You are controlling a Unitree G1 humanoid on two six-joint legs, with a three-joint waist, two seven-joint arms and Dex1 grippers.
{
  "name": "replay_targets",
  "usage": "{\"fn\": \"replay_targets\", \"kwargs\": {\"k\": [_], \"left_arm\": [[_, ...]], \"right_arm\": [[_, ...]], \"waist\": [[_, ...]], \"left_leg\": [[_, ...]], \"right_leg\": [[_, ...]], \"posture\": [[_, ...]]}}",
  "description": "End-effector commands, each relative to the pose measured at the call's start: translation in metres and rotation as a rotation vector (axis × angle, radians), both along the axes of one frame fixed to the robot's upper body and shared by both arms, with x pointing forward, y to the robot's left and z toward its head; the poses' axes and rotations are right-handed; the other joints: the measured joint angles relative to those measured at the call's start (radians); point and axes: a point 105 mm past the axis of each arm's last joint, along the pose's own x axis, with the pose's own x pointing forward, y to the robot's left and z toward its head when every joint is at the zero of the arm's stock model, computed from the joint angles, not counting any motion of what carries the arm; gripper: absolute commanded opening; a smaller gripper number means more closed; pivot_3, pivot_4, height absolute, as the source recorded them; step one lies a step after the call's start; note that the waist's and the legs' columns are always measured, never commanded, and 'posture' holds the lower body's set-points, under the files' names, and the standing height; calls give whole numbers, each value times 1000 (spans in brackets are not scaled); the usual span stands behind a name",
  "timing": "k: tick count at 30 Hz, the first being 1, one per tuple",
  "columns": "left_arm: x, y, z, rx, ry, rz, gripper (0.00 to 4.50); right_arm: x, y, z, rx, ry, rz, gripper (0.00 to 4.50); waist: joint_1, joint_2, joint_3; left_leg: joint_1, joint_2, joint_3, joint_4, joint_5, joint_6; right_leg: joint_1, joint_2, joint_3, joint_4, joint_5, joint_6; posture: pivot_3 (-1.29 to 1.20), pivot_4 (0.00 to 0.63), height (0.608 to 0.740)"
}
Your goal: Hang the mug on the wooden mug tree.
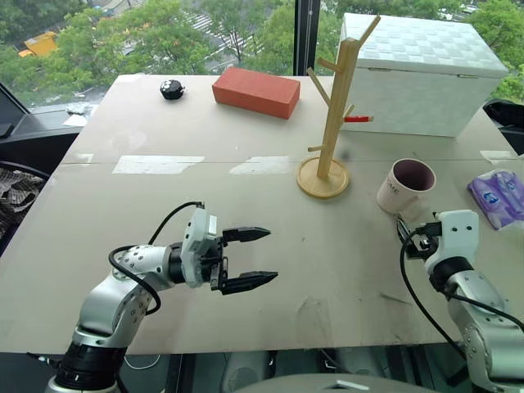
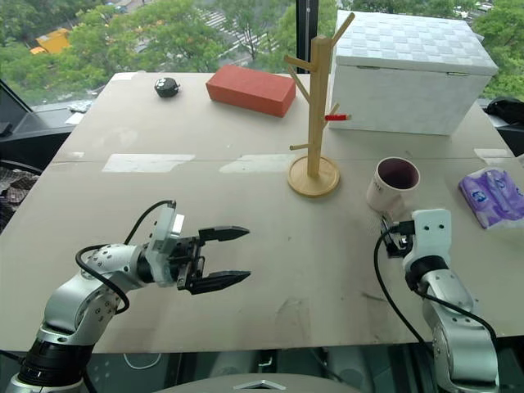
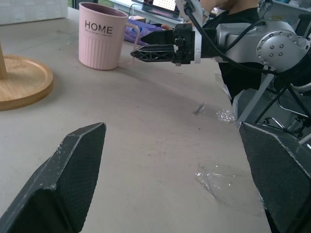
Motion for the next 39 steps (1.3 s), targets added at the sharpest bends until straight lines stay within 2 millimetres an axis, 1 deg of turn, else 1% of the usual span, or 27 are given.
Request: {"fn": "replay_targets", "kwargs": {"k": [1,3,9,15,17,18,19,21,23,24,25,30,32,36,39], "left_arm": [[-4,-5,12,-4,-54,-29,4500],[-4,-5,14,-6,-61,-26,4500],[-4,-5,17,-3,-75,-12,4500],[-4,-7,19,-6,-81,-3,4500],[-3,-7,20,-6,-83,-2,4500],[-3,-7,20,-6,-85,-1,4500],[-3,-7,21,-7,-87,1,4500],[-2,-7,22,-4,-89,2,4500],[-1,-7,23,-2,-91,4,4500],[0,-6,24,-4,-91,5,4500],[0,-6,24,-5,-91,7,4500],[1,-7,25,-13,-88,11,4500],[3,-7,25,-25,-86,25,4500],[5,-4,26,-63,-74,58,4500],[7,3,27,-119,-68,105,4500]], "right_arm": [[8,-9,7,-16,-32,-75,3839],[13,-15,4,-15,-24,-120,3839],[25,-22,0,-50,-13,-179,3839],[31,-29,-5,-73,-1,-251,3839],[33,-29,-8,-77,11,-262,3318],[34,-29,-9,-76,13,-266,3135],[36,-29,-9,-73,11,-268,2706],[39,-30,-9,-69,4,-266,1609],[41,-30,-8,-67,-1,-265,722],[43,-30,-7,-67,-11,-259,292],[44,-29,-6,-63,-27,-245,99],[49,-20,4,-50,-100,-143,99],[50,-13,10,-38,-134,-67,99],[50,-2,31,-48,-216,114,99],[52,6,55,-64,-267,298,99]], "waist": [[-1,0,0],[-1,0,0],[-1,0,0],[-2,0,0],[-2,0,0],[-2,0,0],[-2,0,0],[-3,0,0],[-4,0,0],[-4,0,0],[-4,0,0],[-8,0,0],[-11,0,0],[-20,0,0],[-25,0,1]], "left_leg": [[0,0,0,0,0,0],[1,0,0,0,0,0],[0,0,0,0,0,0],[0,0,1,0,0,0],[1,0,1,0,0,0],[1,0,1,0,0,0],[1,0,1,0,0,0],[1,0,1,0,0,0],[1,0,1,0,0,0],[1,0,1,0,0,0],[1,0,1,0,0,0],[1,0,1,0,0,0],[1,0,1,0,0,0],[1,0,1,0,0,0],[1,0,2,0,0,0]], "right_leg": [[0,0,0,0,0,0],[0,0,0,1,0,0],[0,2,1,1,2,-4],[0,2,1,1,2,-3],[0,2,1,2,2,-3],[0,2,1,2,2,-3],[0,2,1,2,1,-3],[0,3,2,2,2,-3],[0,3,2,2,2,-3],[0,3,2,2,2,-3],[0,3,2,2,2,-3],[0,3,2,2,2,-3],[0,3,2,2,2,-3],[0,3,2,2,2,-2],[0,3,3,2,2,-3]], "posture": [[0,150,740],[0,150,740],[0,150,740],[0,150,740],[0,150,740],[0,150,740],[0,150,740],[0,150,740],[0,150,740],[0,150,740],[0,150,740],[0,150,740],[0,150,740],[0,150,740],[0,150,740]]}}
